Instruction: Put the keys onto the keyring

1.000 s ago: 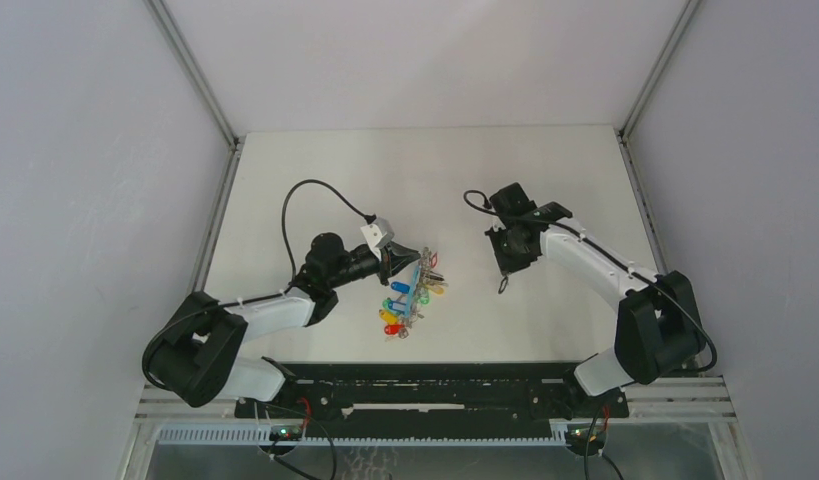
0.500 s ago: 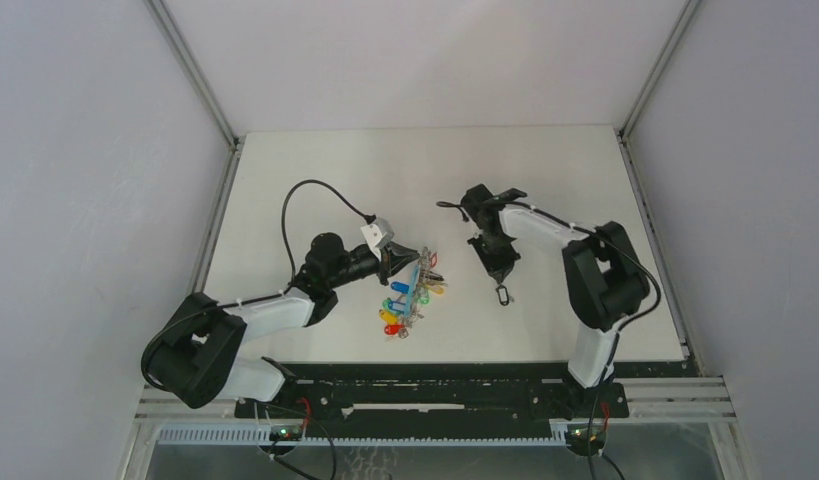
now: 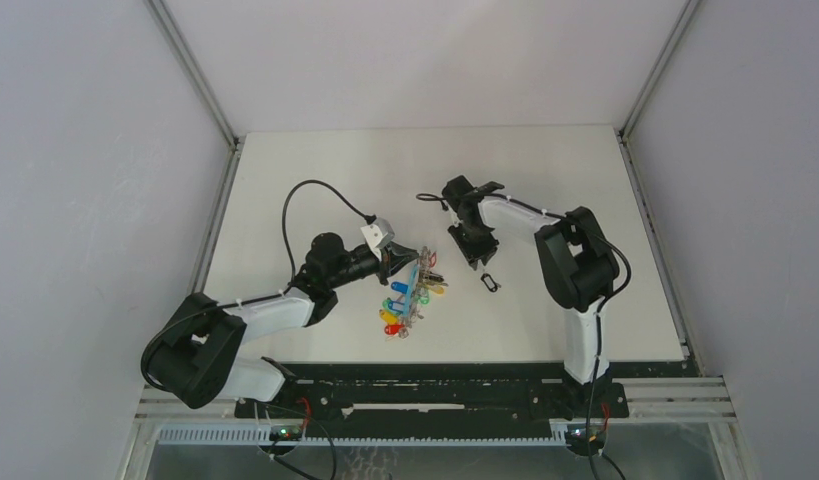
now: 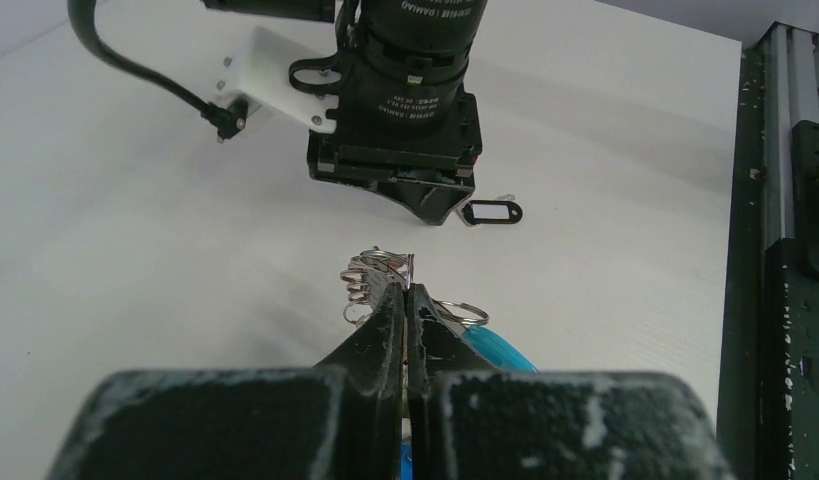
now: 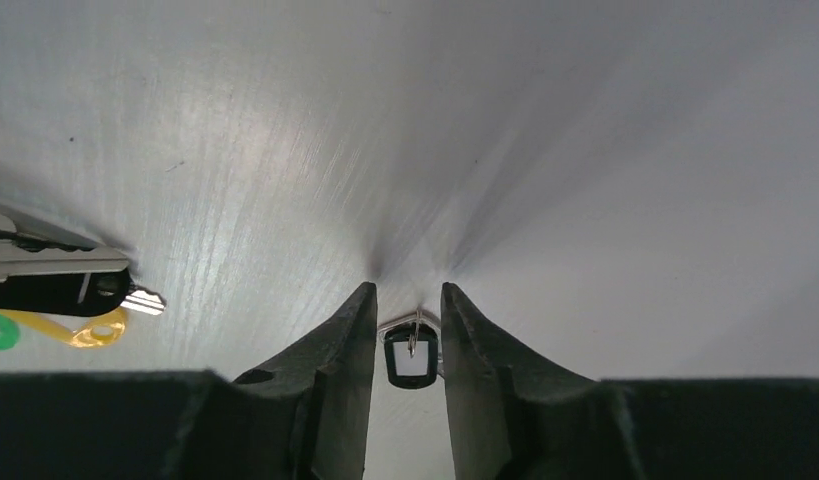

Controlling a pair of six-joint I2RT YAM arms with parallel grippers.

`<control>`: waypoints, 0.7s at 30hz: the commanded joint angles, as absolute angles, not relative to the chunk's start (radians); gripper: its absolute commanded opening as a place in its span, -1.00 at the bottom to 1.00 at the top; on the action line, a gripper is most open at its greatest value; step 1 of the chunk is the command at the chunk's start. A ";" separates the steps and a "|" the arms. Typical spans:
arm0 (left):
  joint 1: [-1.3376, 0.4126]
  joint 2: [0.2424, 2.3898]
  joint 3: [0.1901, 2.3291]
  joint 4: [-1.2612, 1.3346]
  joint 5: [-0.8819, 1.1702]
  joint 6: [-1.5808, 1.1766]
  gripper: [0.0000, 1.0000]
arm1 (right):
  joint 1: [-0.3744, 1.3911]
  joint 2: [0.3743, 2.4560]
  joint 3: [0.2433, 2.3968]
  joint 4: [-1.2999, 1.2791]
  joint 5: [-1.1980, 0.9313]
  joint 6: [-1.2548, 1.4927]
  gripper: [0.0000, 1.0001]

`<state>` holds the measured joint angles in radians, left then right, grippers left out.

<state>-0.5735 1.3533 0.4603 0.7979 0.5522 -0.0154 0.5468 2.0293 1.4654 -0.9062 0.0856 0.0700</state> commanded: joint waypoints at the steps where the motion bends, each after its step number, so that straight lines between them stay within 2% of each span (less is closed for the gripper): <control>1: -0.572 1.331 0.512 0.818 0.553 -0.003 -1.00 | 0.558 1.878 1.422 -0.832 0.094 0.079 -0.34; 6: -0.572 1.331 0.511 0.818 0.554 -0.002 -1.00 | 0.553 1.703 1.262 -0.719 0.091 0.113 -0.24; 16: -0.572 1.325 0.510 0.818 0.555 -0.006 -1.00 | 0.572 1.502 0.935 -0.399 0.106 0.170 -0.38; 21: -0.575 1.328 0.511 0.818 0.556 -0.007 -1.00 | 0.572 1.459 0.836 -0.246 0.130 0.167 -0.46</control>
